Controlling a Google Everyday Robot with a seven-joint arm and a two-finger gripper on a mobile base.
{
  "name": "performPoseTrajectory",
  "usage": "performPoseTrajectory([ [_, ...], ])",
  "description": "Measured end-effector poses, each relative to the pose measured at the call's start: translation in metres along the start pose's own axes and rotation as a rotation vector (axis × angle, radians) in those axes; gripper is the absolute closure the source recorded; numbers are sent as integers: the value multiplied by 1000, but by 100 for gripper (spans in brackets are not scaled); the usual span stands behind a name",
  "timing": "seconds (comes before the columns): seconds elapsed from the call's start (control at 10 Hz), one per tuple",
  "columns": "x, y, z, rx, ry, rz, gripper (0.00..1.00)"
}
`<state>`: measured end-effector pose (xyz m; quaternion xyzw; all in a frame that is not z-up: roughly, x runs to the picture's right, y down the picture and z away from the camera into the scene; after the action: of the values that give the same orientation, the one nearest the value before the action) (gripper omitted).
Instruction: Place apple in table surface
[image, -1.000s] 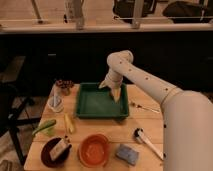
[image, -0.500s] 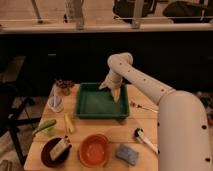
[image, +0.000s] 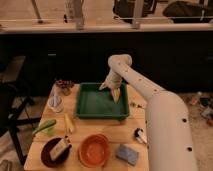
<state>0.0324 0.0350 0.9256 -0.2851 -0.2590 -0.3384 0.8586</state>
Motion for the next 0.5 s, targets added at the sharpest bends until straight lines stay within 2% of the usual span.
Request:
performPoseTrajectory([
  [0.2, 15, 3, 7, -12, -10, 19, 20],
  [0.5, 28, 5, 10, -39, 14, -2, 20],
])
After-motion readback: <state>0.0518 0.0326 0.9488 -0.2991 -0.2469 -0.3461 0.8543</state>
